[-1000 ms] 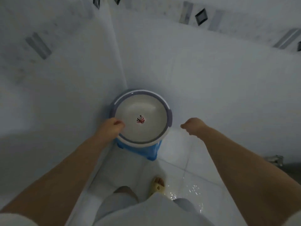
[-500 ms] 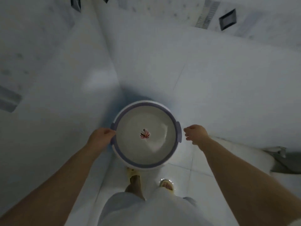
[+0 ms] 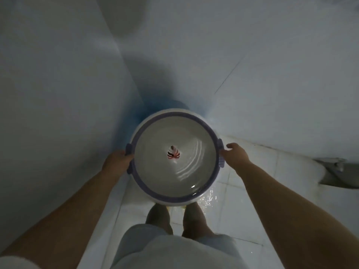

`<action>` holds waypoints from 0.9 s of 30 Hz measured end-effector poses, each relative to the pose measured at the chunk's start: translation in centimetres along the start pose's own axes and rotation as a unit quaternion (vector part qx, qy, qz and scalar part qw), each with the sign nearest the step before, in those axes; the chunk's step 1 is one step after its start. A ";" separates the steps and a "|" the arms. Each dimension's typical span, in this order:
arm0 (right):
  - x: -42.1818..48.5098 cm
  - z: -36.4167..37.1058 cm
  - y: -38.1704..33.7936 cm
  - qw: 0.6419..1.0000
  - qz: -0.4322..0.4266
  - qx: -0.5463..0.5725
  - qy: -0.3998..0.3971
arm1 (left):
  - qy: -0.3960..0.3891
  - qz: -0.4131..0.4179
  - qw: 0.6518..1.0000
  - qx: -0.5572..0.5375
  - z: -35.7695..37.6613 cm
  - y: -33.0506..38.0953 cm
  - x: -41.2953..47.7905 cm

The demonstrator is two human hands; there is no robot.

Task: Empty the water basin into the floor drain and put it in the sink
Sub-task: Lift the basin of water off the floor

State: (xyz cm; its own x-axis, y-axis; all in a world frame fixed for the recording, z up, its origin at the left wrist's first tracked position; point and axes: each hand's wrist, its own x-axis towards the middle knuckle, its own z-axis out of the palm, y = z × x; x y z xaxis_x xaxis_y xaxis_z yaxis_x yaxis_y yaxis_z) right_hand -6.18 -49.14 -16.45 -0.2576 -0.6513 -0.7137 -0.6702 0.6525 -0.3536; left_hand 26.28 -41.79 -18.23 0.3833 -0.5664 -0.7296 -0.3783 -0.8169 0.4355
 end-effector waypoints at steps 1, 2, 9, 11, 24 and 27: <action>0.6 0.1 -0.2 1.000 0.003 0.009 -0.002 | 0.011 -0.007 1.000 -0.005 0.3 -0.1 0.5; 1.1 0.3 -0.4 1.000 0.007 0.010 -0.008 | 0.025 -0.017 1.000 -0.002 0.6 -0.3 0.9; 4.5 2.5 -0.1 0.998 0.014 0.024 -0.049 | 0.049 -0.080 0.991 -0.097 2.5 -1.4 3.7; 5.3 2.4 0.2 0.998 0.022 0.036 -0.047 | 0.044 -0.133 0.977 -0.160 2.7 -1.0 4.3; 5.3 2.1 0.9 0.994 0.030 0.048 -0.097 | 0.081 -0.106 0.989 -0.067 3.9 -1.1 4.2; 4.7 1.3 1.6 0.992 0.033 0.062 -0.109 | 0.080 -0.111 0.989 -0.060 4.6 -1.4 3.4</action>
State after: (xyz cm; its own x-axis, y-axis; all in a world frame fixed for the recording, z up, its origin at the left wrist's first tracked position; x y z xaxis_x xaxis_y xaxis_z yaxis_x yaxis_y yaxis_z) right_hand -7.53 -50.69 -21.12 -0.1329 -0.5152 -0.8467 -0.5631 0.7422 -0.3633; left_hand 24.18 -42.09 -23.73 0.5777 -0.3741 -0.7254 -0.1711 -0.9245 0.3406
